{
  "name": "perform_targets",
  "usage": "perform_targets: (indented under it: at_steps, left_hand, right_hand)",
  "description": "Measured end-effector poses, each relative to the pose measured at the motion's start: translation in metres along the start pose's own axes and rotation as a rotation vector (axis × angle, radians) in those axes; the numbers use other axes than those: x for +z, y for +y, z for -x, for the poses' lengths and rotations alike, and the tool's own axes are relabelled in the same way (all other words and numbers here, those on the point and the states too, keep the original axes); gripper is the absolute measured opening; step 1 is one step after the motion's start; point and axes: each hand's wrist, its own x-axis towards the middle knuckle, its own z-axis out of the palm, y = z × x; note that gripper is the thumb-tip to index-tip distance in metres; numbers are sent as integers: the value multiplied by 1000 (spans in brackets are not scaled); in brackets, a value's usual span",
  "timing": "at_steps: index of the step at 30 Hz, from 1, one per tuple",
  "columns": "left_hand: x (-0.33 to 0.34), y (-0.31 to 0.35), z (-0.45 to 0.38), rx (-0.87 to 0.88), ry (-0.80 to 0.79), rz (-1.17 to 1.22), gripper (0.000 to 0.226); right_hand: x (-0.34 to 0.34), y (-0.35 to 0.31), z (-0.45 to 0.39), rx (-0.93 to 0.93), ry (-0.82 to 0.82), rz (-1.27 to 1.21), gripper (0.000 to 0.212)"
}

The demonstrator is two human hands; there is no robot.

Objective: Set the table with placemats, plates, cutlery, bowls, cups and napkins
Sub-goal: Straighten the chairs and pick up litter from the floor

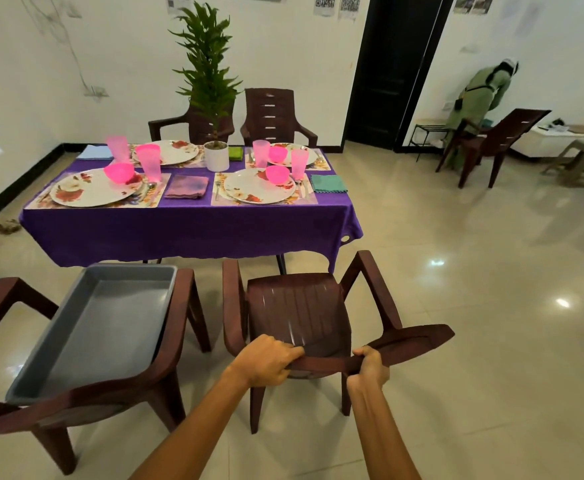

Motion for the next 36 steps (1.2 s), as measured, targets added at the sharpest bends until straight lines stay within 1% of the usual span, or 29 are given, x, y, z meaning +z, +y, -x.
perform_targets:
  at_steps: [5, 8, 11, 14, 16, 19, 21, 23, 26, 28, 29, 31, 32, 33, 34, 35, 36]
  left_hand:
    - [7, 1, 0, -9, 11, -3, 26]
    - [4, 2, 1, -26, 14, 10, 26]
    - [4, 2, 1, -56, 25, 14, 26]
    - [8, 5, 6, -138, 53, 57, 26]
    - [9, 9, 9, -181, 100, 92, 28]
    - [10, 14, 22, -215, 213, 115, 36]
    - [14, 15, 42, -273, 316, 162, 46]
    - [18, 9, 74, -375, 468, 179, 45]
    - [11, -11, 138, -562, 729, 79, 34]
    - [2, -31, 191, -681, 866, -9, 31]
    - [-2, -40, 215, -726, 898, -65, 32]
    - [-8, -63, 264, -783, 874, -143, 39]
    - [-7, -75, 287, -796, 815, -149, 48]
    - [-4, -86, 307, -804, 728, -134, 59]
    - [1, -96, 322, -805, 614, -107, 70]
    - [6, -106, 337, -802, 495, -98, 78]
    - [11, -113, 346, -794, 381, -95, 81]
  right_hand:
    - [-5, 3, -8, -4, 7, -3, 53]
    - [-7, 9, -14, -15, -15, 13, 56]
    - [-14, 14, -20, -56, -36, 91, 50]
    - [-25, 15, -18, -101, -113, 166, 47]
    - [-29, 15, -8, -113, -177, 154, 49]
    - [-31, 31, 27, -116, -186, 76, 50]
    - [-24, 60, 61, -45, -239, -33, 45]
    - [-8, 98, 95, 44, -317, -29, 35]
    - [26, 156, 137, 143, -407, 132, 34]
    - [48, 190, 165, 214, -498, 308, 21]
    - [56, 205, 177, 277, -558, 390, 16]
    - [75, 236, 199, 400, -673, 534, 14]
    - [83, 251, 209, 461, -714, 586, 21]
    - [90, 264, 215, 527, -745, 614, 29]
    - [95, 274, 219, 586, -776, 615, 33]
    - [101, 288, 223, 616, -794, 601, 32]
    - [105, 297, 226, 634, -792, 592, 30]
